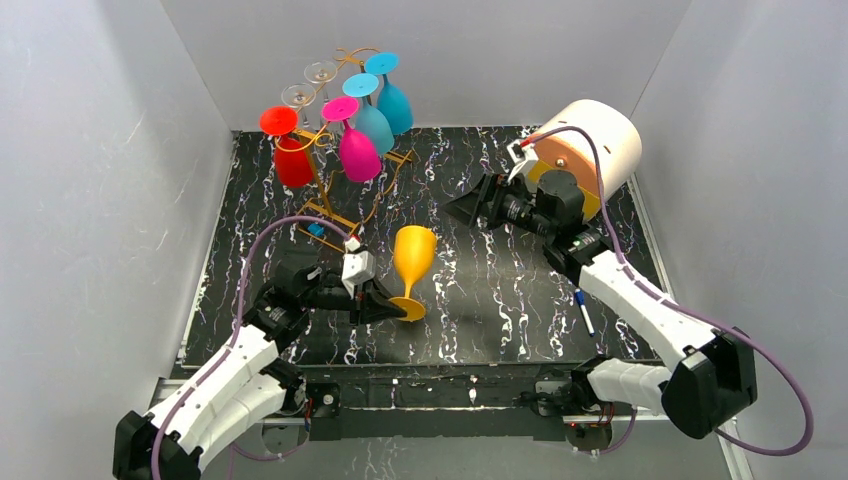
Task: Take the wine glass off the wine glass rack
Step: Place the wine glass at the center of the board, then pick up the wine glass from the wine rack.
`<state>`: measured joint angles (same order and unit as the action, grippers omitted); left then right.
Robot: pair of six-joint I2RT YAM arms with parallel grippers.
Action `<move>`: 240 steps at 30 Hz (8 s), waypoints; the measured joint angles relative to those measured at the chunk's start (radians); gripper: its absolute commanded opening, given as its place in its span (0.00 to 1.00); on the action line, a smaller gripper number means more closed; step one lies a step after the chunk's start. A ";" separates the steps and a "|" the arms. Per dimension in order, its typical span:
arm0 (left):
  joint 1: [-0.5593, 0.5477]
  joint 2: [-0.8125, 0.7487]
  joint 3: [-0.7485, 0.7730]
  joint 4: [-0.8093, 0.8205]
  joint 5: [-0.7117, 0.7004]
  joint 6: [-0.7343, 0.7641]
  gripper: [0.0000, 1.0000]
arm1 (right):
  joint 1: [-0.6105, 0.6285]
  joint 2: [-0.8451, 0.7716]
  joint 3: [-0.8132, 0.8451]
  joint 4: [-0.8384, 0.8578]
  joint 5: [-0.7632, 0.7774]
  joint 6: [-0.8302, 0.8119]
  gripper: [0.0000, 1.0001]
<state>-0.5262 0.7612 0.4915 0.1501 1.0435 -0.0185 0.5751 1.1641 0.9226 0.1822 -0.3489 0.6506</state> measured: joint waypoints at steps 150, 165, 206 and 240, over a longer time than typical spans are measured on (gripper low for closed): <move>0.000 -0.253 0.162 -0.496 -1.804 -0.359 0.99 | 0.060 0.663 0.765 -0.771 0.517 -0.428 0.01; 0.000 -0.248 0.161 -0.535 -1.861 -0.356 0.98 | 0.060 0.911 1.049 -0.821 0.492 -0.449 0.09; 0.000 -0.319 0.125 -0.432 -1.783 -0.293 0.98 | 0.059 0.915 1.193 -0.904 0.428 -0.415 0.83; 0.000 -0.248 0.125 -0.443 -1.767 -0.299 0.98 | 0.090 0.926 1.150 -0.091 0.010 0.472 0.63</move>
<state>-0.5262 0.5137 0.6163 -0.2928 -0.7235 -0.3176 0.6651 2.0899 2.0727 0.0914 -0.3393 1.1229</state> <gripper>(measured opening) 0.983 0.633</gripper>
